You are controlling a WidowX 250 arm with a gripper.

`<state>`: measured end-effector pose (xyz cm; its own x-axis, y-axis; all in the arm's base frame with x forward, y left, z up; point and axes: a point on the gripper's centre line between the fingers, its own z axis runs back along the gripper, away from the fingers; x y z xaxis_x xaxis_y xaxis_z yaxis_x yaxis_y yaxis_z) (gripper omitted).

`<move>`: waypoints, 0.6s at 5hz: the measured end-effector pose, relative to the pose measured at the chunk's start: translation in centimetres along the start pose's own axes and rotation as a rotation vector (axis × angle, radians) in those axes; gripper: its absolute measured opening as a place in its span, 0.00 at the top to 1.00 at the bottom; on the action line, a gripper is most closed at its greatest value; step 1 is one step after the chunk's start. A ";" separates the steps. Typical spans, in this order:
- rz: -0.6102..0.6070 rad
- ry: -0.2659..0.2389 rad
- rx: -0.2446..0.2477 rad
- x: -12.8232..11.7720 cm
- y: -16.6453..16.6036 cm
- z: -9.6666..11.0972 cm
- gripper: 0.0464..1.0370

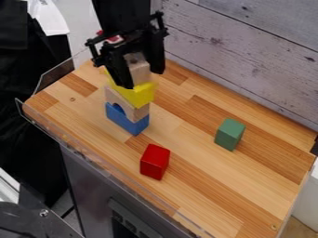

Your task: Place cube on top of yellow block

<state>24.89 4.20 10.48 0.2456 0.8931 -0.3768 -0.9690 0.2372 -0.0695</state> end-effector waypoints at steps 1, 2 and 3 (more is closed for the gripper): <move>0.009 -0.028 0.008 0.2 -0.2 1.1 0.03; -0.038 -0.081 0.021 -0.2 -1.2 3.0 0.04; -0.215 -0.129 0.149 -2.6 -3.1 3.5 0.04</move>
<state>27.35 2.46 14.88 0.4560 0.8551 -0.2468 -0.8817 0.4718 0.0053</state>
